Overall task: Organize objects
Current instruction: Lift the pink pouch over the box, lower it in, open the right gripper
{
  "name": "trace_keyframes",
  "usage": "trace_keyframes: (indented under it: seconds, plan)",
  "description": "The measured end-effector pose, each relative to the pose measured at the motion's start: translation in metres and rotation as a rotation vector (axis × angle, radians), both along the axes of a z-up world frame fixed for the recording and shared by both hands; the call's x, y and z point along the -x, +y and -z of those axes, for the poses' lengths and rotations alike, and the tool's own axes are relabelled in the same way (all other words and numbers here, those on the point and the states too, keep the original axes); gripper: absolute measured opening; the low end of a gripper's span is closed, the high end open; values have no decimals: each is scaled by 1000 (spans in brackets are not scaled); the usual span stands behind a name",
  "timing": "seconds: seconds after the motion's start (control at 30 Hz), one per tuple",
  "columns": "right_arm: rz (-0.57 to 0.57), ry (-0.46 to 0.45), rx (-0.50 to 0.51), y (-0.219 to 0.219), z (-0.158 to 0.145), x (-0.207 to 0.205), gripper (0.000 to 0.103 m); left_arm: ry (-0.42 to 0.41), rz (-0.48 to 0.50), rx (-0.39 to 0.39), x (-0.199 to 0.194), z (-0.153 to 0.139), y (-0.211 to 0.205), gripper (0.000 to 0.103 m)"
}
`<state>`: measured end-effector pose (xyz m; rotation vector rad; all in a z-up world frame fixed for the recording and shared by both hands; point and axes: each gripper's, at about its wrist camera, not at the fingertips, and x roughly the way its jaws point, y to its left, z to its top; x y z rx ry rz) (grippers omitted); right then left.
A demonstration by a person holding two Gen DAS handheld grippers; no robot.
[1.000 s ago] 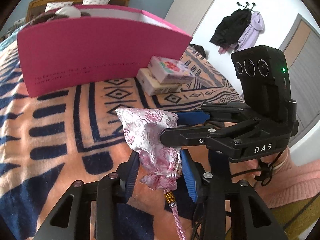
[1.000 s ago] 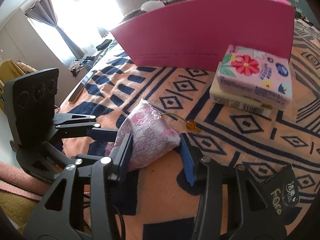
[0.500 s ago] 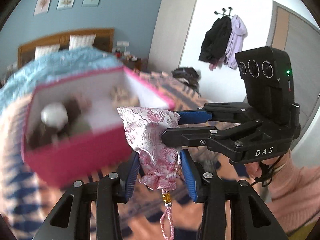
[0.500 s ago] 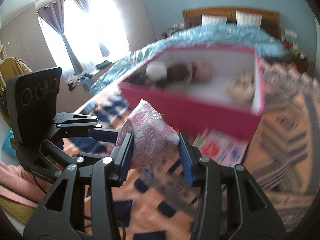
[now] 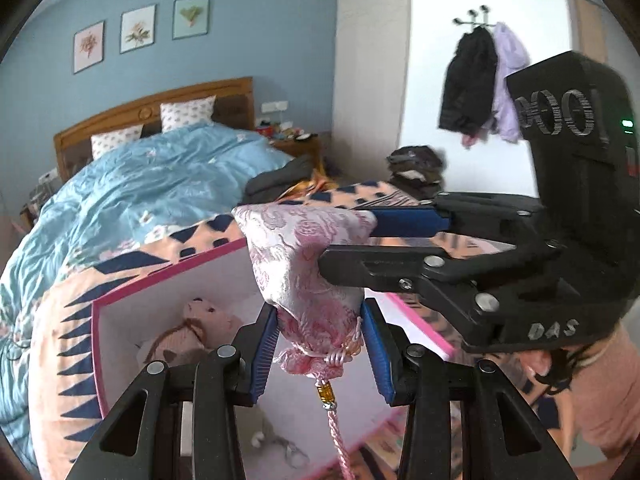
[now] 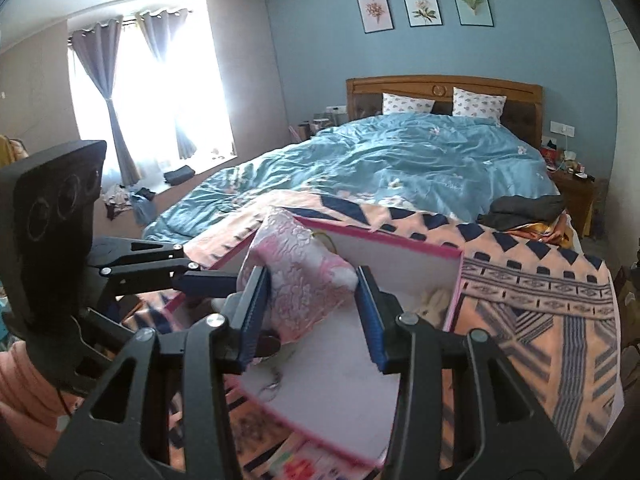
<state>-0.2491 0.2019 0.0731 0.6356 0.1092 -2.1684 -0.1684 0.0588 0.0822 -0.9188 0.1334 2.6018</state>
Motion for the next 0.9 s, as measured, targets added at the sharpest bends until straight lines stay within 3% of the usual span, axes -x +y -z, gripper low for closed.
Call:
trace_keyframes:
  seconds: [0.23, 0.33, 0.5, 0.67, 0.9]
  plan:
    - [37, -11, -66, -16, 14, 42, 45, -82, -56, 55, 49, 20, 5, 42]
    - [54, -33, -88, -23, 21, 58, 44, -124, -112, 116, 67, 30, 5, 44]
    - [134, -71, -210, -39, 38, 87, 45, -169, -213, 189, 80, 39, 1, 44]
    - [135, -83, -202, -34, 43, 85, 45, -144, -242, 153, 71, 35, -11, 45]
    - [98, -73, -141, -11, 32, 52, 50, -47, -169, 48, 27, 16, -17, 56]
